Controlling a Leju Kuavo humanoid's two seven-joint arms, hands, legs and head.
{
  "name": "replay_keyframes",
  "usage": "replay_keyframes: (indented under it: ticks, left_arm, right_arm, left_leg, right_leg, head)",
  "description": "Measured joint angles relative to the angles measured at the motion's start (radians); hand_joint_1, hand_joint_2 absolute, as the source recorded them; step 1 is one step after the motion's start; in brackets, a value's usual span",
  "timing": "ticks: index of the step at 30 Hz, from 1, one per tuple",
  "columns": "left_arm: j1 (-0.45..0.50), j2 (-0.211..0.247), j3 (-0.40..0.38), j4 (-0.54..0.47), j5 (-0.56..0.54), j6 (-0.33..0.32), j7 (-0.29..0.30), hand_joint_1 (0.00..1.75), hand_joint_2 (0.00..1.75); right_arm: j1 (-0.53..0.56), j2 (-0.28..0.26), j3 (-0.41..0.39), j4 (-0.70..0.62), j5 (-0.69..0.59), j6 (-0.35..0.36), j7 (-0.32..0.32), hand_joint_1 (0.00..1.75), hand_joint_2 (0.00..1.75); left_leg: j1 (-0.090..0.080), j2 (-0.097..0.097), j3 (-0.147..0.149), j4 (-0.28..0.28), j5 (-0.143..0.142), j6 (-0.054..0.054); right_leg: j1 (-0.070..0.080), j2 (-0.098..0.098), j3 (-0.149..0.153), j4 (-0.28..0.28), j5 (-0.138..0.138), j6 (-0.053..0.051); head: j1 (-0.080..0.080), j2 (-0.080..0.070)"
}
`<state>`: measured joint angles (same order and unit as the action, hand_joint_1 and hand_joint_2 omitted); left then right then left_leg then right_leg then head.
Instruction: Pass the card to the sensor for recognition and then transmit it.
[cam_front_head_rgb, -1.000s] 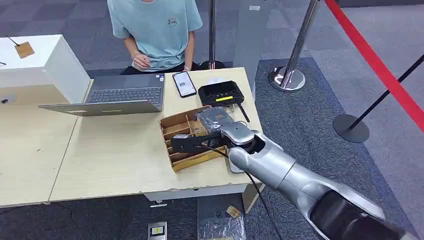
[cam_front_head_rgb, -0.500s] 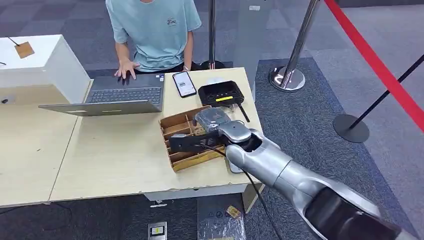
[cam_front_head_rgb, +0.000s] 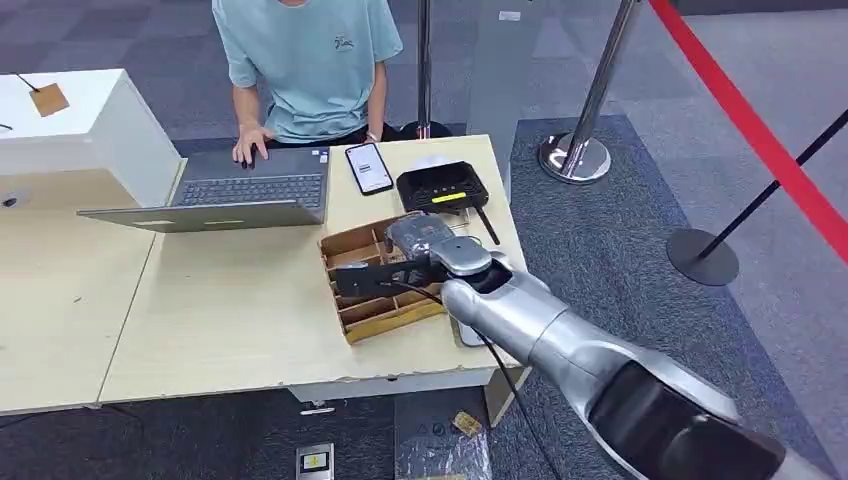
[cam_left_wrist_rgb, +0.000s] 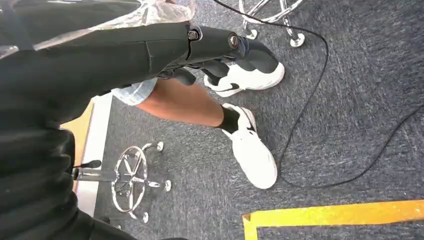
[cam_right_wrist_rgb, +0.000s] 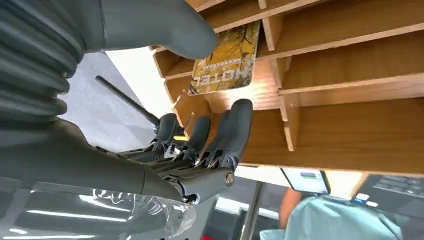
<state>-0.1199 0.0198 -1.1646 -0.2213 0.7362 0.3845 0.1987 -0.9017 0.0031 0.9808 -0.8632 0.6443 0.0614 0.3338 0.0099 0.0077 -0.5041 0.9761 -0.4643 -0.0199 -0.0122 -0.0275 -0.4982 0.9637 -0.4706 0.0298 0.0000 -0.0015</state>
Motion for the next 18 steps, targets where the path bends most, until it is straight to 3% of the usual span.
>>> replay_keyframes:
  ticks: [8,18]
  left_arm:
    - [0.0,0.0,0.0,0.0,0.0,-0.006,0.002,0.0,1.75]
    - [0.0,-0.002,0.0,0.0,0.005,-0.006,0.002,0.0,1.75]
  right_arm:
    - [-0.012,0.016,-0.002,0.065,-0.015,-0.008,-0.013,0.7,1.75]
    - [-0.013,0.026,-0.002,0.125,-0.016,-0.011,-0.019,0.66,1.75]
  left_leg:
    - [0.0,0.0,0.0,0.0,0.0,0.0]
    - [0.0,0.0,0.0,0.0,0.0,0.0]
  right_leg:
    - [0.0,0.0,0.0,0.0,0.0,0.0]
    - [0.0,0.0,0.0,0.0,0.0,0.0]
  head:
    - [0.0,0.0]
    - [0.0,0.0]
